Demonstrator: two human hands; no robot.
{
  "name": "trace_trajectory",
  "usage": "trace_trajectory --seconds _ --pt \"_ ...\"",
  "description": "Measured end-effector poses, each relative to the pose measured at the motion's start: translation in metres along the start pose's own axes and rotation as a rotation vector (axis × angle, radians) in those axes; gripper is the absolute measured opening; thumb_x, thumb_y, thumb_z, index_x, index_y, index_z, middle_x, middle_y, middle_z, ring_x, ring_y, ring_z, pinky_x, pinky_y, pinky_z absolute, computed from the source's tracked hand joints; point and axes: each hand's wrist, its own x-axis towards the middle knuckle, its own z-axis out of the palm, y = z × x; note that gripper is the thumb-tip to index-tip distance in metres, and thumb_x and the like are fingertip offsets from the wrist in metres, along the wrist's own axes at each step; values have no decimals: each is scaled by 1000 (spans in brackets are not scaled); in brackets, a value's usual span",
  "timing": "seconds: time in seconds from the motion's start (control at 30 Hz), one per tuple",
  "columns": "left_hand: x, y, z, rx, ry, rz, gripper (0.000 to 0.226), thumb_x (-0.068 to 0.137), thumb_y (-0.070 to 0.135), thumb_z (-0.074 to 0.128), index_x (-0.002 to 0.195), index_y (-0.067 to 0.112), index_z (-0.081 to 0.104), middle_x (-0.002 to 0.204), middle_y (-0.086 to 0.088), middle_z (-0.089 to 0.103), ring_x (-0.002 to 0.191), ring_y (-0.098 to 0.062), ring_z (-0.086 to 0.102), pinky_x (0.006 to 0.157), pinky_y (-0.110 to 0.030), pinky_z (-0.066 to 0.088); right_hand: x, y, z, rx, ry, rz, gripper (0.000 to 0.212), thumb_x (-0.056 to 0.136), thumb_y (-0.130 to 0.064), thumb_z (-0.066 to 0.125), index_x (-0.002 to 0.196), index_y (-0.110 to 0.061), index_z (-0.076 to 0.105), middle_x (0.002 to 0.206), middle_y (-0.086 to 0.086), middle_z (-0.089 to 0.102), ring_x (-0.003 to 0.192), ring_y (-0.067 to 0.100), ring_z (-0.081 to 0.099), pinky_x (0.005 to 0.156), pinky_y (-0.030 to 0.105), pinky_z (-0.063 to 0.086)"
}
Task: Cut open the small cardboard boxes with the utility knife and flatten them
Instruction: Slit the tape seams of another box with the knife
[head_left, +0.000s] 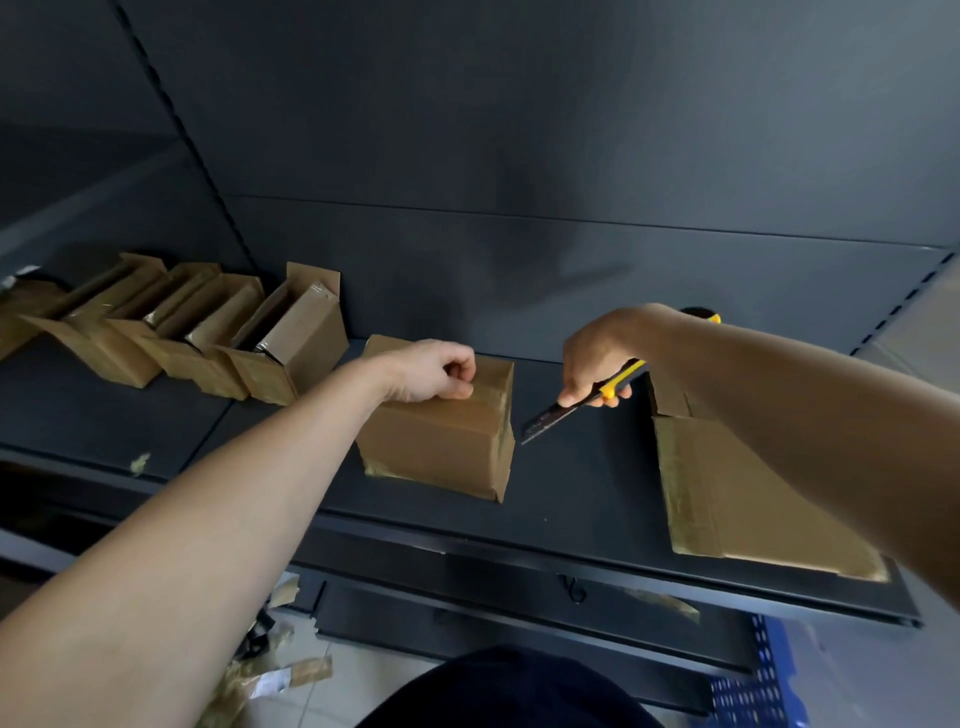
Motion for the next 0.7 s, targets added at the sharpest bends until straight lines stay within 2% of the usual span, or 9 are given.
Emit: trace_trajectory --seconds 0.13,0.2,0.27,0.33,0.43,0.53,0.6,0.67,0.7 --pt "5 -6 5 -96 144 11 14 92 21 57 78 21 57 78 6 53 70 -11 46 65 -25 39 6 17 11 239 124 34 45 94 -46 50 74 -8 62 63 6 66 54 21 63 66 32 53" --pt "8 -7 11 -93 226 47 9 92 16 57 83 19 59 82 6 51 72 -9 45 65 -21 37 5 26 16 399 200 62 49 97 -46 44 76 -3 59 60 12 62 49 24 59 56 32 54" --pt "9 -8 11 -54 242 102 6 89 16 62 92 22 63 88 9 48 75 -4 44 68 -17 35 4 33 21 470 315 49 51 98 -45 41 78 -2 57 58 14 62 45 25 58 48 28 51" --pt "6 -10 5 81 222 153 16 86 27 68 102 27 66 93 12 50 85 -4 44 71 -16 33 3 32 25 502 414 15 49 99 -46 38 80 -4 57 57 12 61 46 24 56 46 27 48" --pt "3 -14 0 325 236 219 28 87 40 63 111 28 67 108 15 56 104 -7 48 81 -25 37 -2 24 29 550 409 -25 49 100 -46 31 91 -10 64 63 8 64 53 21 55 54 27 46" --pt "4 -14 5 332 279 243 30 91 38 58 116 23 63 122 10 58 110 -14 53 85 -30 40 -7 12 33 563 310 -52 48 101 -46 29 91 -16 65 72 5 57 61 19 53 61 28 45" --pt "6 -14 8 326 287 220 26 92 39 56 113 24 57 113 8 60 97 -14 53 74 -28 41 -10 7 38 591 237 -44 45 100 -47 33 89 -13 61 75 6 48 63 20 49 64 29 47" --pt "8 -14 9 402 337 196 22 92 42 53 106 26 49 99 9 58 84 -13 48 55 -22 29 -14 4 41 532 224 -25 46 96 -53 39 89 -13 61 77 3 46 64 19 50 66 30 48" --pt "9 -15 10 428 354 193 20 93 43 51 102 27 44 93 8 57 82 -13 47 52 -21 24 -15 3 43 451 246 -19 46 94 -56 42 87 -15 62 78 -1 48 64 16 51 67 28 46"
